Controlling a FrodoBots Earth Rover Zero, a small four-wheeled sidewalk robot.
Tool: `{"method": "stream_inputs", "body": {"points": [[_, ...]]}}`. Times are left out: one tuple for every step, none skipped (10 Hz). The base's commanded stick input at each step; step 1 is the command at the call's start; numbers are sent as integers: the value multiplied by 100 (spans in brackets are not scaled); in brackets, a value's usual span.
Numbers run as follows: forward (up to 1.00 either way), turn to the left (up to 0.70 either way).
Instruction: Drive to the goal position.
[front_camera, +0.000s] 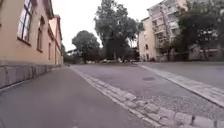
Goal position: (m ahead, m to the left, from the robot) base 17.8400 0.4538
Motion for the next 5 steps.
{"method": "stream_inputs", "body": {"points": [[45,27],[45,27],[45,27],[45,27],[45,27]]}}
